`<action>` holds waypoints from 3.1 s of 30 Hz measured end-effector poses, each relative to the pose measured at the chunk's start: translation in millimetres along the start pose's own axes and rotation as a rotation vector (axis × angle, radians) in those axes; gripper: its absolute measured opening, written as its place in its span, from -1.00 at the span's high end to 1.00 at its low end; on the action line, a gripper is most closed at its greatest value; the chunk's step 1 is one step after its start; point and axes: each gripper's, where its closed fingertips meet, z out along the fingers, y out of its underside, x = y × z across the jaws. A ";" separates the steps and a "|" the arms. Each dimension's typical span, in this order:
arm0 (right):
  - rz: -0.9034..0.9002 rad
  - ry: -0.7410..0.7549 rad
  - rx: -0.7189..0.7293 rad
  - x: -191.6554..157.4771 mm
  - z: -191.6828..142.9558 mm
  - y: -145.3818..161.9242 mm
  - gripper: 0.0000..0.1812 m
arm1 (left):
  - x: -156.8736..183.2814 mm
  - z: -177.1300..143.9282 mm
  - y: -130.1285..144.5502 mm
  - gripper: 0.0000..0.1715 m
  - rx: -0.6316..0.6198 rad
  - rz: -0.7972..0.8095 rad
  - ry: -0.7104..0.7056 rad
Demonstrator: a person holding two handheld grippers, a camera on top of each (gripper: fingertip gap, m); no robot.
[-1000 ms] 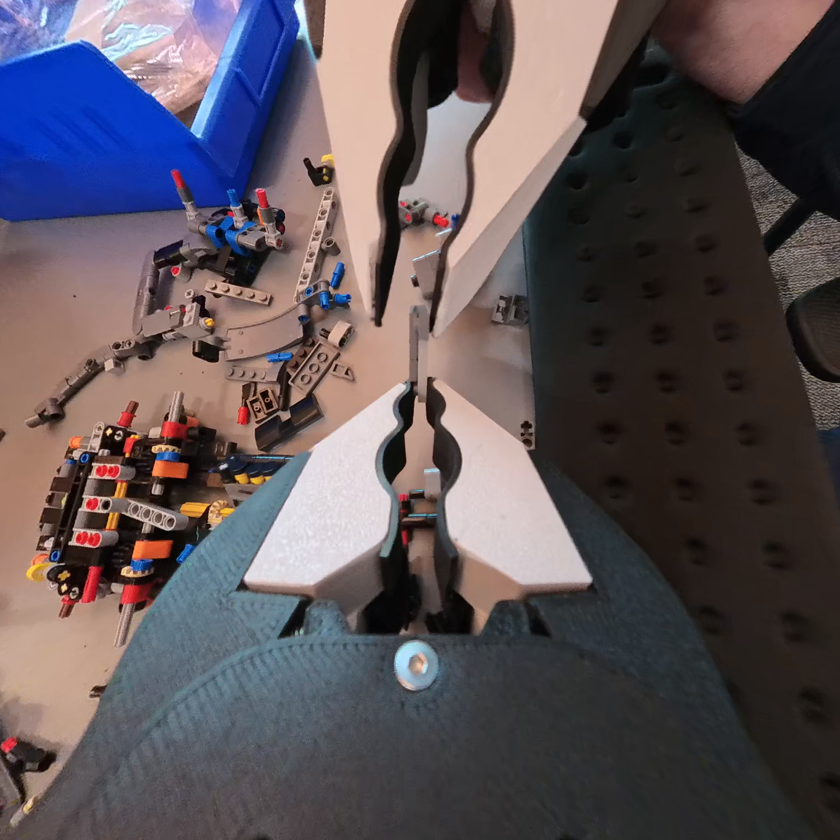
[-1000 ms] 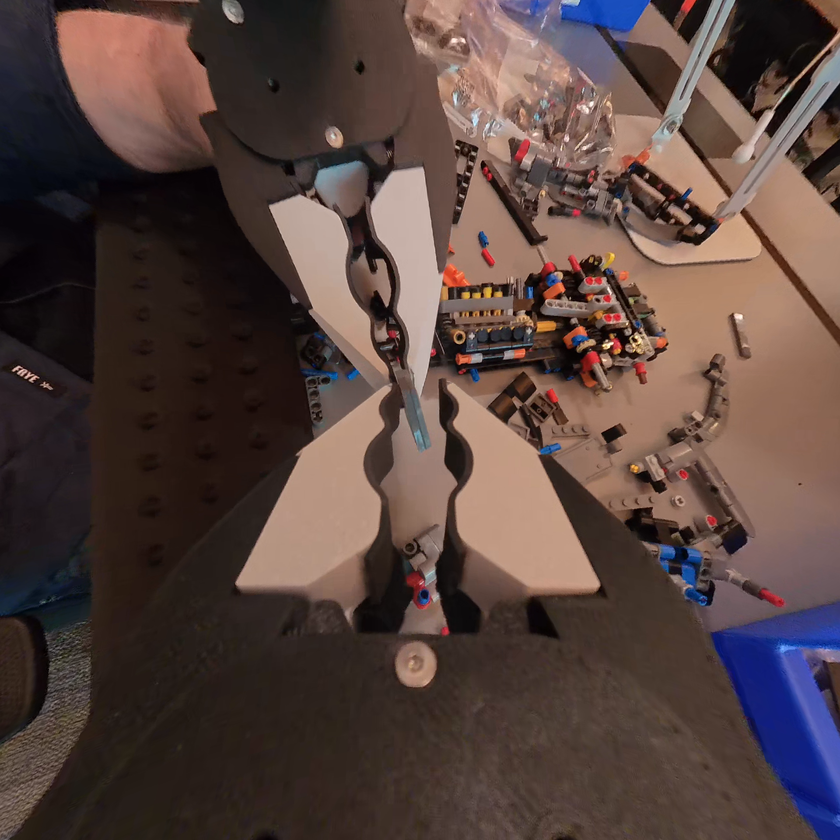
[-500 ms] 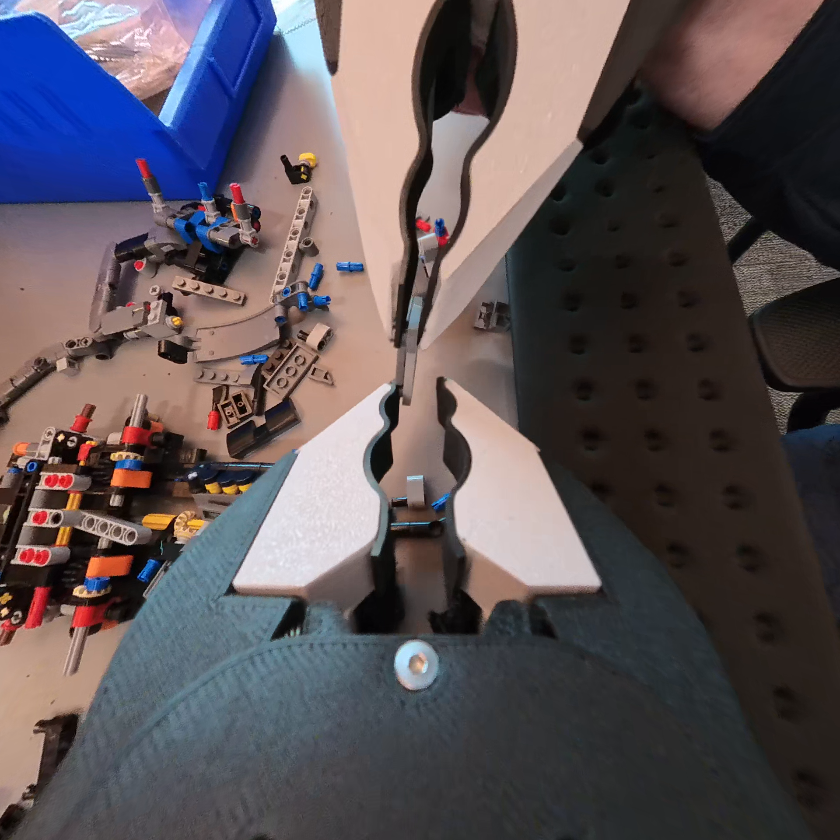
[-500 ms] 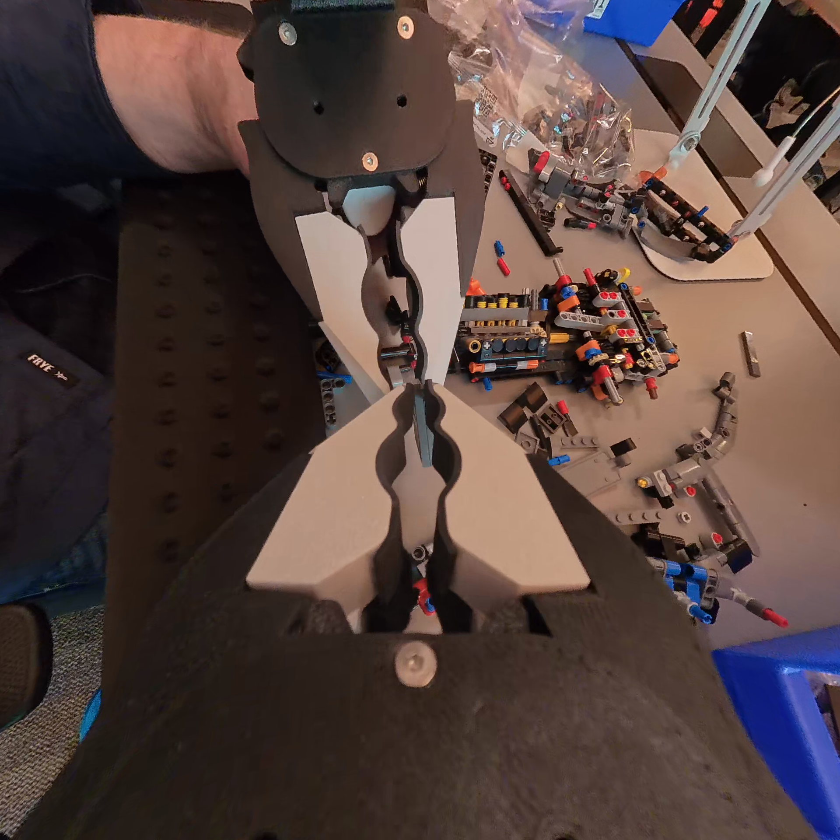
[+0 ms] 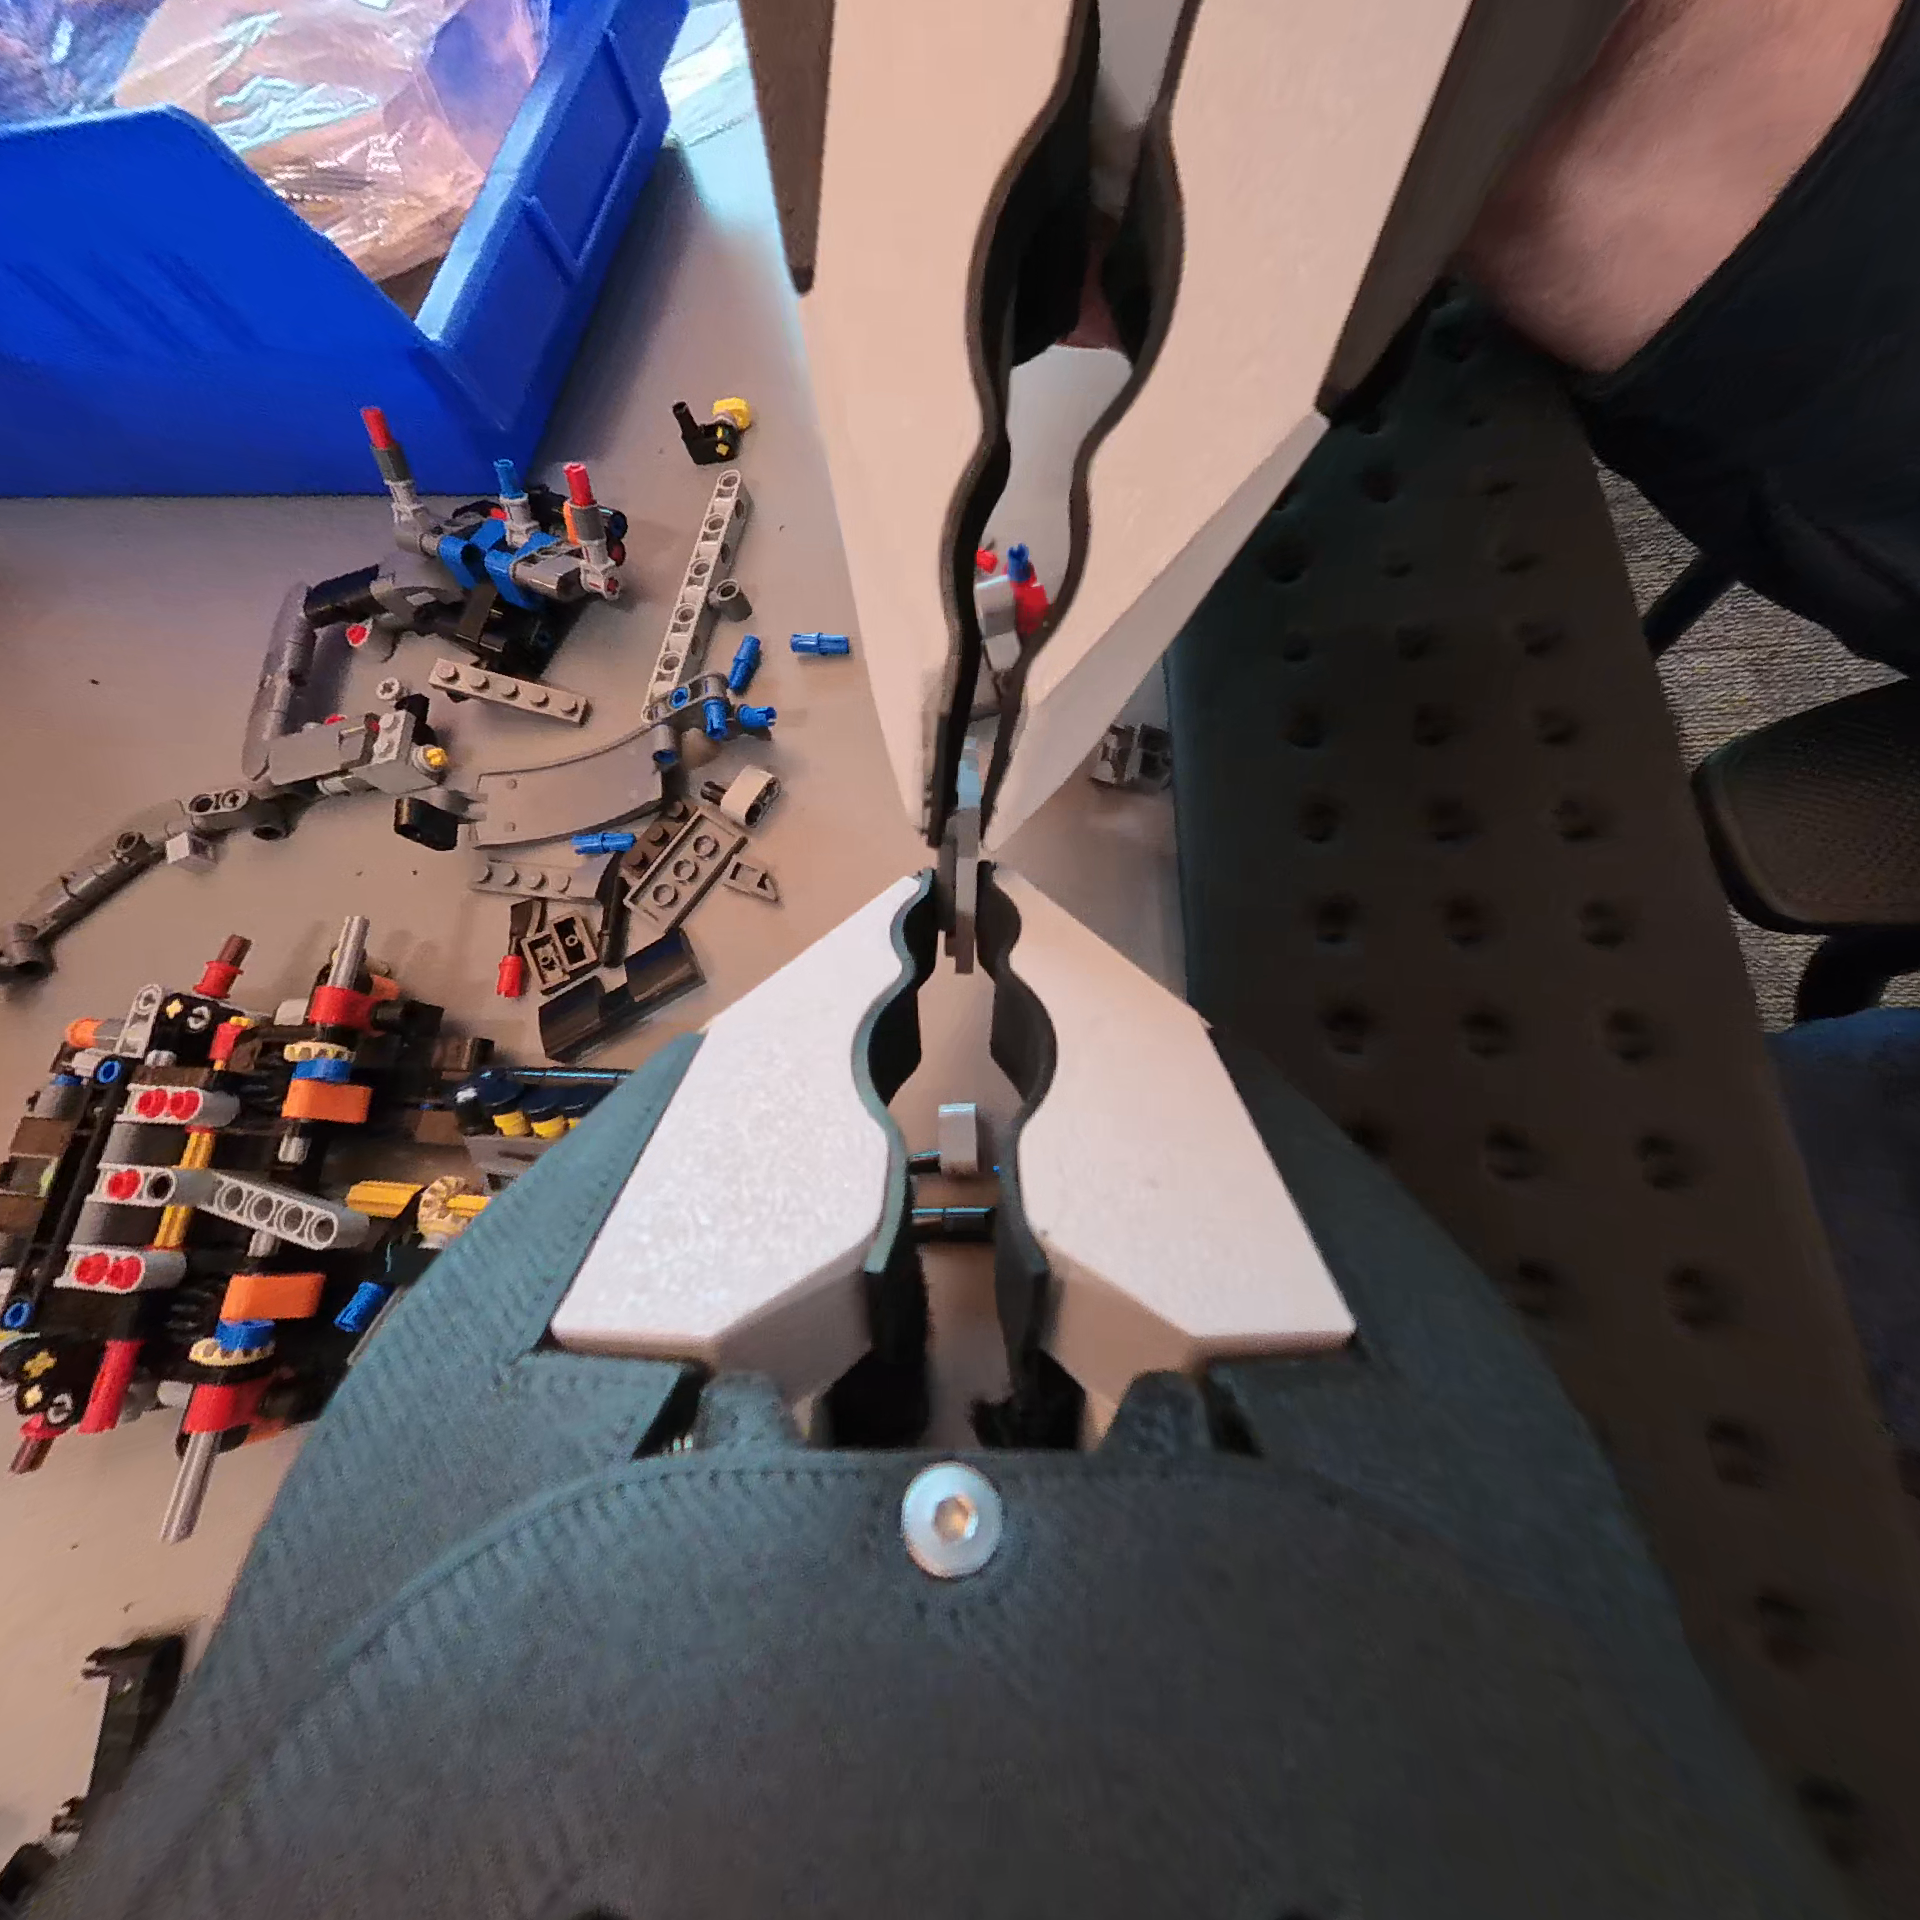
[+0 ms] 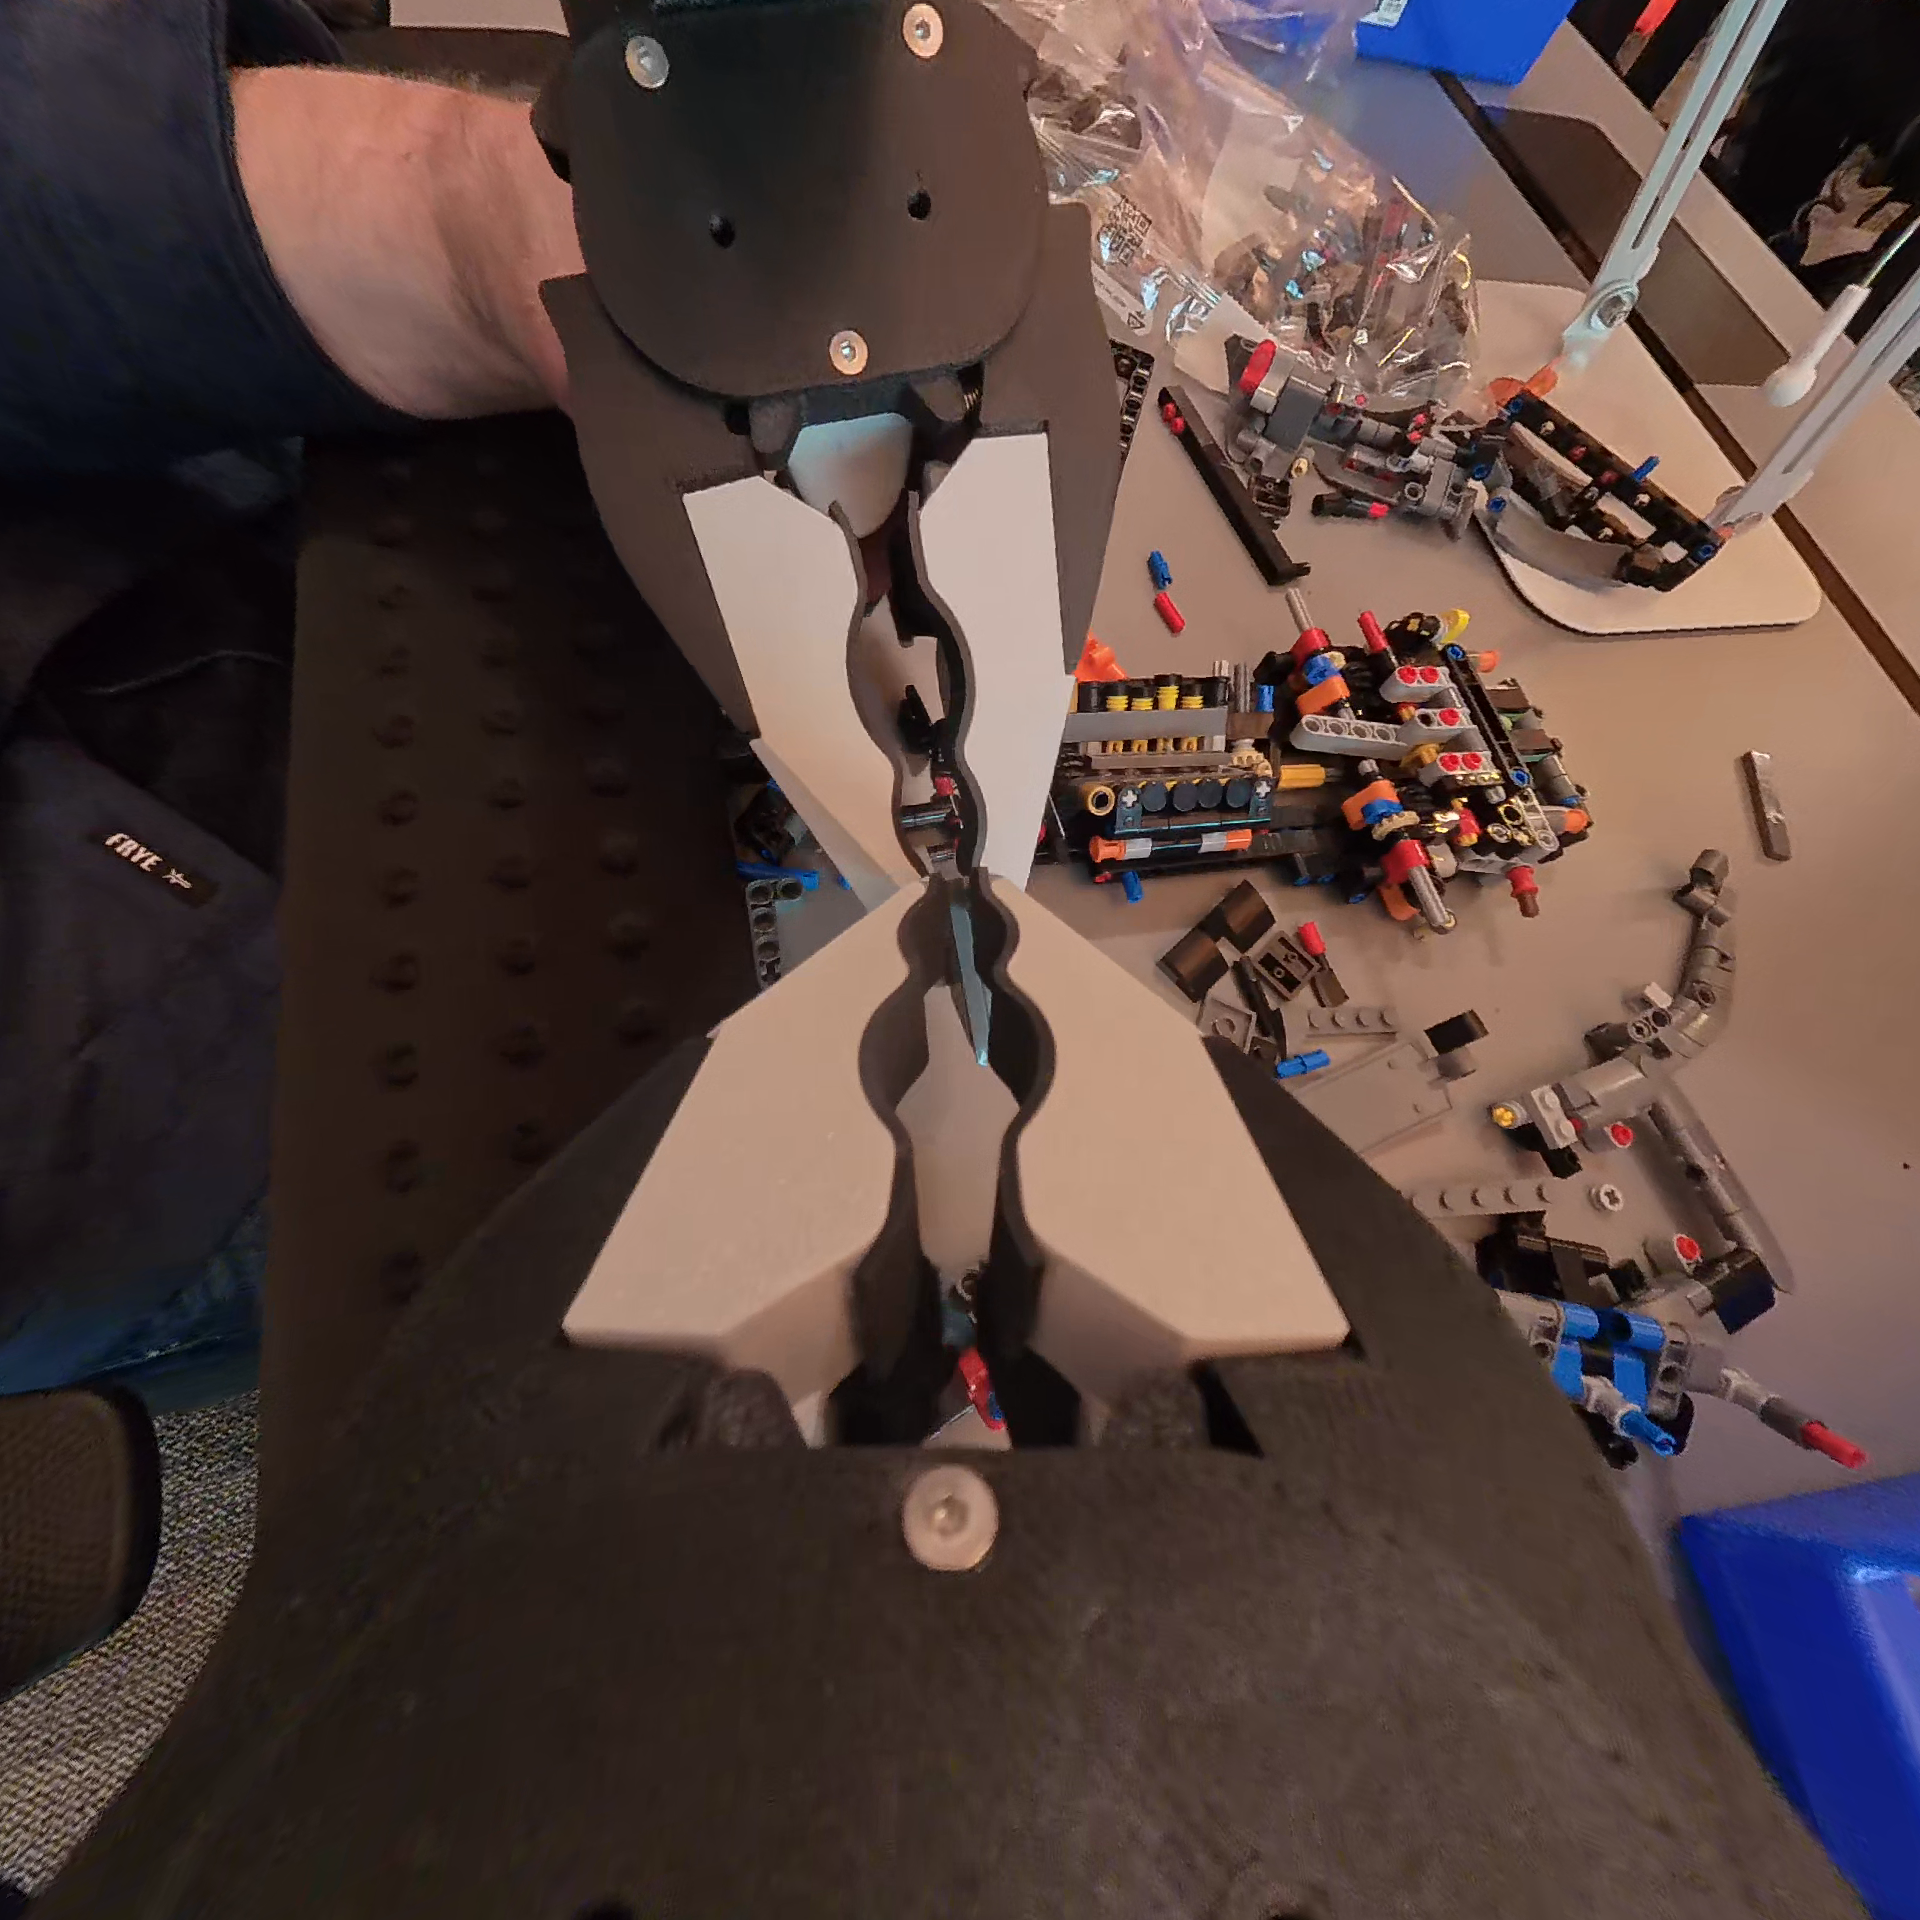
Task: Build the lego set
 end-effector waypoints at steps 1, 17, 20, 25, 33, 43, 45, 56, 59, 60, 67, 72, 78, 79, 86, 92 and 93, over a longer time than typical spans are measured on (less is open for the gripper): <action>-0.001 -0.003 0.000 -0.6 0.3 -0.1 0.99 | 0.6 -0.3 0.2 0.95 -0.002 -0.005 0.009; -0.016 -0.050 0.038 -10.1 -1.9 -8.2 0.99 | -12.4 -5.0 8.7 0.95 -0.023 -0.103 -0.005; 0.030 0.005 -0.019 3.6 -1.8 7.4 0.98 | -20.5 -9.9 4.3 0.95 0.015 -0.123 -0.023; 0.053 0.062 -0.139 15.5 8.2 30.2 0.95 | -22.0 -10.8 3.2 0.95 0.026 -0.101 -0.040; 0.069 0.098 -0.064 23.4 -0.3 17.6 0.90 | -19.3 -12.5 -1.9 0.95 0.055 -0.101 -0.023; 0.045 0.093 -0.014 19.1 1.3 3.6 0.81 | -7.6 -3.9 1.2 0.95 0.009 -0.047 0.000; 0.040 0.085 -0.037 17.1 7.6 4.5 0.87 | -8.8 -3.0 4.4 0.95 -0.007 -0.044 -0.010; 0.086 0.024 -0.025 9.2 12.6 0.3 0.98 | -7.6 -2.9 3.5 0.95 -0.015 -0.008 -0.029; 0.102 0.012 -0.038 8.4 12.0 1.3 0.99 | -8.1 -2.1 3.1 0.95 -0.015 0.002 -0.038; 0.104 0.017 -0.037 9.3 11.5 1.3 0.99 | -9.7 -2.5 2.2 0.95 -0.012 0.007 -0.051; 0.174 0.016 0.103 16.9 -3.9 -17.5 1.00 | -18.2 -5.4 1.4 0.95 0.006 -0.018 -0.082; 0.142 0.004 0.116 12.5 -3.7 -18.6 0.98 | -17.9 -4.6 4.0 1.00 -0.020 0.004 -0.094; 0.073 0.016 0.060 7.5 4.1 -14.5 0.96 | -15.6 -0.3 11.4 1.00 -0.074 0.028 -0.096; 0.078 0.010 0.051 6.9 4.5 -13.4 0.97 | -15.2 0.2 11.9 1.00 -0.078 0.032 -0.096; 0.129 0.011 0.051 10.9 4.1 -14.3 1.00 | -14.5 4.0 11.3 0.98 -0.101 0.081 -0.132; 0.165 0.028 0.053 16.2 3.8 -15.3 0.99 | -22.1 3.3 11.1 0.99 -0.128 0.104 -0.200; 0.176 0.030 0.051 17.4 4.1 -15.0 0.99 | -23.9 3.4 11.9 0.99 -0.138 0.106 -0.215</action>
